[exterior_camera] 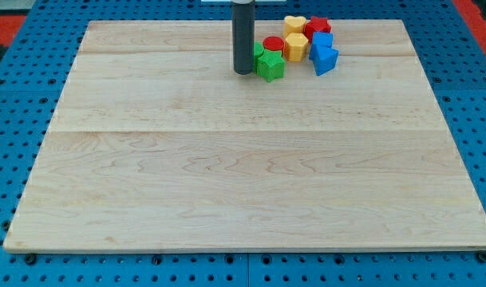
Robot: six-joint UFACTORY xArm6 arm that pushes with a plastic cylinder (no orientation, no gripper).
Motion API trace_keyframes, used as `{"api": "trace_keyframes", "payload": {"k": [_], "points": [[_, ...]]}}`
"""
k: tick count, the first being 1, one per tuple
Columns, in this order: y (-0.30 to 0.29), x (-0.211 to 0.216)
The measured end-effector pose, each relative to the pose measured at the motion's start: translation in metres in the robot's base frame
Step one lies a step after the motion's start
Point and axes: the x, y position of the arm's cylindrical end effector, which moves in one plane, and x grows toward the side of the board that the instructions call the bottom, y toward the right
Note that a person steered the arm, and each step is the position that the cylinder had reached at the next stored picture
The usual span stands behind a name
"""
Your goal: Adjust the green blocks into the group of blocks
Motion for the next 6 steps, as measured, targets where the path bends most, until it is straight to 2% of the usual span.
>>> {"api": "trace_keyframes", "payload": {"k": [1,3,4,5,6], "points": [[-0.006,0.0],[0.073,-0.002],[0.0,-0.001],[-0.051,-0.025],[0.034,-0.035]]}}
